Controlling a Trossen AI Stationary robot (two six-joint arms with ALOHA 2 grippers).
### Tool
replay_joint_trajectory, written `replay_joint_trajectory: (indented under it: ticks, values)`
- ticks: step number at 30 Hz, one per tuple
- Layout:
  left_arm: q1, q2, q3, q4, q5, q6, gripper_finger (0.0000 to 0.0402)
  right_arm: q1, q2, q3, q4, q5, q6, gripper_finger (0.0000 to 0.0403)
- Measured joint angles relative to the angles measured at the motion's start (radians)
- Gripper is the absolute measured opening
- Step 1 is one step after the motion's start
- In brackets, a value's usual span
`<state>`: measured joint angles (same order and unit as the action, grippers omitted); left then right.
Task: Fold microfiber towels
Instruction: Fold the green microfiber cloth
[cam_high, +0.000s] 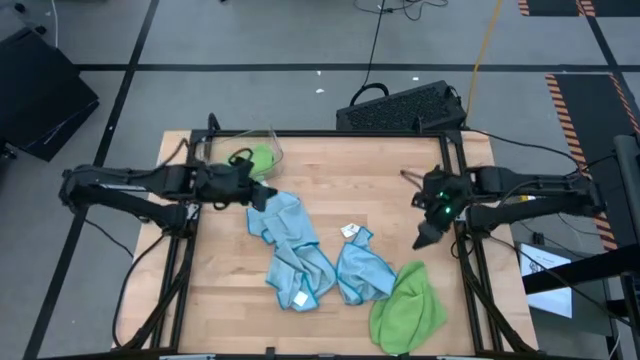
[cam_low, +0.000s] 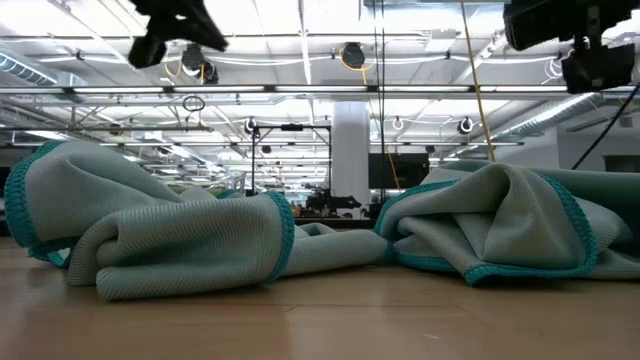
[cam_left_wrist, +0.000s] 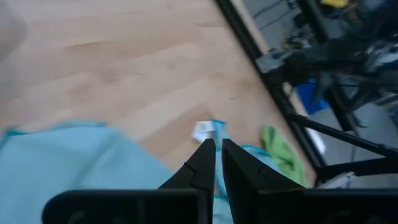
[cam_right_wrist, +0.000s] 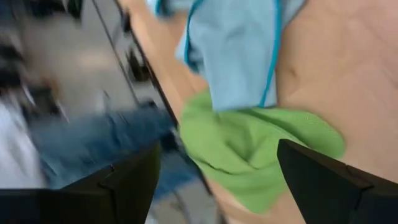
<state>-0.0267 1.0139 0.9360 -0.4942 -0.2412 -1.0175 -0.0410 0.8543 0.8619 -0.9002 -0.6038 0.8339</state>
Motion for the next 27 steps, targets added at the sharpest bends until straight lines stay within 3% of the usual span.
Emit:
replay_joint_trajectory:
  ticks: [4,13,20,27]
  values:
    - [-0.078,0.102,0.038,0.082,-0.056,-0.025,0.003,0.079,0.044,0.0,-0.002,0.001,-0.224,0.0312]
    - [-0.146,0.428,0.422,-0.161,-0.092,-0.024,0.003,0.142,0.126,-0.042,0.043,0.004,-0.659,0.03]
    - [-0.177,0.578,0.551,-0.15,-0.093,-0.104,0.003,0.142,0.172,-0.161,0.151,-0.042,-0.797,0.0259]
    - [-0.228,0.623,0.568,-0.139,-0.123,-0.221,0.003,0.16,0.19,-0.277,0.3,-0.105,-0.781,0.022]
